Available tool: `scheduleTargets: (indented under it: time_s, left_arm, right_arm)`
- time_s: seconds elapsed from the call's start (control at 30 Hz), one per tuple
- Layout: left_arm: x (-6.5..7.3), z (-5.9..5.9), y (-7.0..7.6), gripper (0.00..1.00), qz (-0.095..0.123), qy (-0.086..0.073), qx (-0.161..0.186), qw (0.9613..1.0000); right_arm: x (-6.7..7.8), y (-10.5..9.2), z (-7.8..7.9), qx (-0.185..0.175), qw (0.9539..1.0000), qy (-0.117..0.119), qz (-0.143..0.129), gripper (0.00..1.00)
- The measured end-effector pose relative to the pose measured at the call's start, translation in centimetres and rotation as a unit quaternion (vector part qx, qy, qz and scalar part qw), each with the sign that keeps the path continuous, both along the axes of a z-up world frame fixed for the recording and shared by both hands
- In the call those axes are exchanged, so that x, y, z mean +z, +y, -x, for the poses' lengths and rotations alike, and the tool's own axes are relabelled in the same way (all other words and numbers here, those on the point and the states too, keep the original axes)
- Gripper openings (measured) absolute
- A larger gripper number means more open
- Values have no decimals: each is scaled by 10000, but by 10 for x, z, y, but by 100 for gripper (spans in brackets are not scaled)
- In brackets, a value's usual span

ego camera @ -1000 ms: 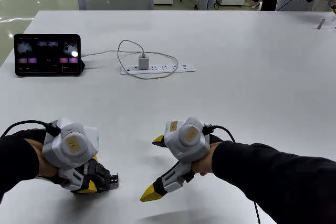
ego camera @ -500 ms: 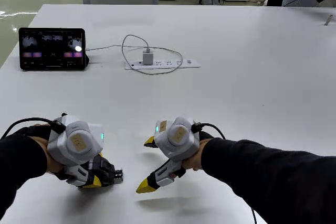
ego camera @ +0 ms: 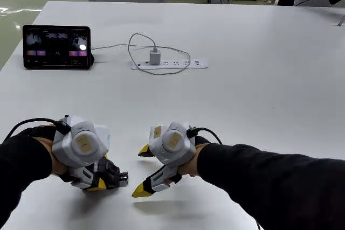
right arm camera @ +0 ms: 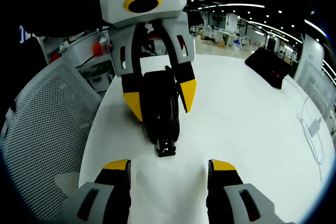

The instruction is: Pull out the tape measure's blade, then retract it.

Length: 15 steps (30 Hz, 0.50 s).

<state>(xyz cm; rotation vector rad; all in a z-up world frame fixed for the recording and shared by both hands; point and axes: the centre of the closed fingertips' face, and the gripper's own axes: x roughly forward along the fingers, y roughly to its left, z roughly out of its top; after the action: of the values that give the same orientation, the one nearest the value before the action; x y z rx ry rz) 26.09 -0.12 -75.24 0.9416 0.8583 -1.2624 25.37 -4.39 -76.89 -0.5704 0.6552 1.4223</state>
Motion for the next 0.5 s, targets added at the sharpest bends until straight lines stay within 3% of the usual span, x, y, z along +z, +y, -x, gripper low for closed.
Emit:
scheduleTargets:
  time_s: [0.5]
  left_arm:
    - [1, -1, 0, 33, 131, -19, 79, 9999]
  right_arm:
    - [-9, 19, 5, 307, 9995, -37, 60, 34]
